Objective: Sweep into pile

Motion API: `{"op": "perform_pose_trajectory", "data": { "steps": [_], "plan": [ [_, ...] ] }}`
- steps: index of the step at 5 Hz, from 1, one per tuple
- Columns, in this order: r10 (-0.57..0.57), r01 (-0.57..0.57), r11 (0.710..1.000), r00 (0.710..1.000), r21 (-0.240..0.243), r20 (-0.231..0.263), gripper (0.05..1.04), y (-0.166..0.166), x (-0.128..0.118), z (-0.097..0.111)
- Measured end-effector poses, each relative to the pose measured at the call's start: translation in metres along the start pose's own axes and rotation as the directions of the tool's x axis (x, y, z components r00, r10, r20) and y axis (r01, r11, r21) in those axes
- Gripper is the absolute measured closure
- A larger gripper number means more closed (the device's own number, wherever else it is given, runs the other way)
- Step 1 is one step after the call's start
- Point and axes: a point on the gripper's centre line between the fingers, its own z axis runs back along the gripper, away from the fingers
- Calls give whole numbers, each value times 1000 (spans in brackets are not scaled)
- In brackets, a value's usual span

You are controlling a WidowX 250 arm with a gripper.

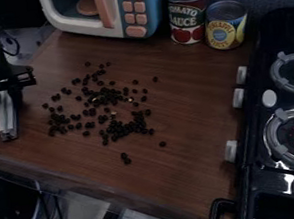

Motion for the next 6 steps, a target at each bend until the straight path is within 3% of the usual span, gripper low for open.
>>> {"op": "perform_pose_trajectory", "data": {
  "steps": [3, 5, 6],
  "plan": [
    [25, -27, 999, 999, -43, -48, 698, -43, -11, 3],
    [-48, 50, 998, 998, -26, 44, 698, -58, -23, 3],
    [-78, 80, 996, 996, -31, 50, 698, -68, -35, 4]
  ]
}}
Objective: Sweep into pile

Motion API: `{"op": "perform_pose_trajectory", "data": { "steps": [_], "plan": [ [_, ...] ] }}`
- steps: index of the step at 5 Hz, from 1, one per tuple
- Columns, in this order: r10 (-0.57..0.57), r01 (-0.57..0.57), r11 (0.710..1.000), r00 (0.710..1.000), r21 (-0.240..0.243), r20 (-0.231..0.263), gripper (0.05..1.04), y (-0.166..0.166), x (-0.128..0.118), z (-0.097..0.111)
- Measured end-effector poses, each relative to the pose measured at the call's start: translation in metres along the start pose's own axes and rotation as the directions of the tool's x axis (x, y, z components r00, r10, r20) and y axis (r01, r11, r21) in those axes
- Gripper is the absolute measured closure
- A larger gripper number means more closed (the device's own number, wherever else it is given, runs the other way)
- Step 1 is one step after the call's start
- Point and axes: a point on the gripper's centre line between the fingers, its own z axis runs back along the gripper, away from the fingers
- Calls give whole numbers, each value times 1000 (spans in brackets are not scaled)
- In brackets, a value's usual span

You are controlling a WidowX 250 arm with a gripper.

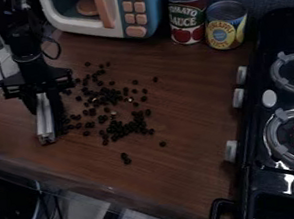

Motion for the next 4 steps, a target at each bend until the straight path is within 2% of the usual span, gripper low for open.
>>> {"op": "perform_pose_trajectory", "data": {
  "steps": [1, 2, 4],
  "plan": [
    [-12, 12, 1000, 1000, -16, -8, 698, -14, -8, 3],
    [17, -19, 999, 999, -36, -37, 698, -22, -8, 5],
    [53, -57, 997, 997, -55, -58, 698, -43, 5, 7]
  ]
}}
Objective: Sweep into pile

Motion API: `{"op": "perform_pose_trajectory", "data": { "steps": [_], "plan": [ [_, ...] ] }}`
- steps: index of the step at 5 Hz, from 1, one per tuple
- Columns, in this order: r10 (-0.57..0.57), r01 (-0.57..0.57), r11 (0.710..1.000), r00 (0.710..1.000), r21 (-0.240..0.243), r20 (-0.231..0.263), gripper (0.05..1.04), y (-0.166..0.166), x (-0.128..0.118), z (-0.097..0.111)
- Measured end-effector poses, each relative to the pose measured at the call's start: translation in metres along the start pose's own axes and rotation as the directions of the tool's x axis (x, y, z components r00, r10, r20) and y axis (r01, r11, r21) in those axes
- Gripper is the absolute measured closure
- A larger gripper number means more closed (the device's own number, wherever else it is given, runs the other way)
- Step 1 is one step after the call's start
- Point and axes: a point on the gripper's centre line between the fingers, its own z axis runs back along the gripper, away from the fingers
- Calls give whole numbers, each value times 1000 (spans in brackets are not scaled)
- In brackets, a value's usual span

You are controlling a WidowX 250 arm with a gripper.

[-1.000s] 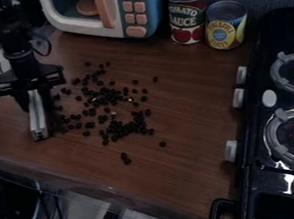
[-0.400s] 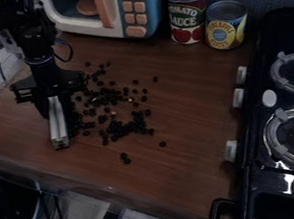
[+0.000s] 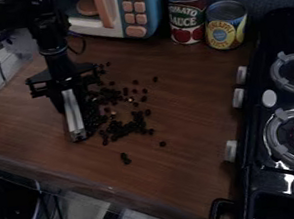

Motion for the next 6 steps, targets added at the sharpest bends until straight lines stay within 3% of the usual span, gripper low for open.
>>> {"op": "perform_pose_trajectory", "data": {
  "steps": [3, 6],
  "plan": [
    [39, -40, 999, 999, -23, -13, 698, -36, 8, 0],
    [57, -60, 997, 997, -40, -54, 698, -49, 3, 3]
  ]
}}
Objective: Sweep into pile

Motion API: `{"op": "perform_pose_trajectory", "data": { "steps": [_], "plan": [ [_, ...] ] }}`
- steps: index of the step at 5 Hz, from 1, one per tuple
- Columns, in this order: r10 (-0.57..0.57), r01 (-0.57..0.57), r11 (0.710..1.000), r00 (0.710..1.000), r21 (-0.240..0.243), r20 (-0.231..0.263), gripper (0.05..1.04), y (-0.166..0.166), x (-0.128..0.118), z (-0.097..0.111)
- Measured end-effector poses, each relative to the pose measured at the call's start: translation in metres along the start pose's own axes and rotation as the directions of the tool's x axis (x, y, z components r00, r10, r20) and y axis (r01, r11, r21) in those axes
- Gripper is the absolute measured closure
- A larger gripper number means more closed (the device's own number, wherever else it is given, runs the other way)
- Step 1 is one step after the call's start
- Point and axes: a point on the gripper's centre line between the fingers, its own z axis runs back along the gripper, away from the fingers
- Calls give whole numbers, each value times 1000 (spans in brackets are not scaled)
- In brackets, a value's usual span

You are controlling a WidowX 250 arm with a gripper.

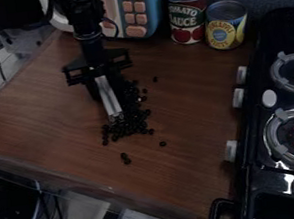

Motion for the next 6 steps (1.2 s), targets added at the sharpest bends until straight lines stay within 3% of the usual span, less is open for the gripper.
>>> {"op": "perform_pose_trajectory", "data": {
  "steps": [1, 2, 3, 4, 5, 6],
  "plan": [
    [-1, 0, 1000, 999, -17, -40, 698, 3, -4, 12],
    [23, -24, 998, 1000, -56, -11, 698, 15, 4, 50],
    [31, -31, 998, 1000, -54, 1, 698, 38, 13, 88],
    [-129, 126, 986, 991, 107, 23, 698, 50, 22, 98],
    [-383, 364, 887, 924, 284, 11, 698, 51, 34, 82],
    [-600, 576, 732, 798, 363, -56, 698, 54, 36, 71]
  ]
}}
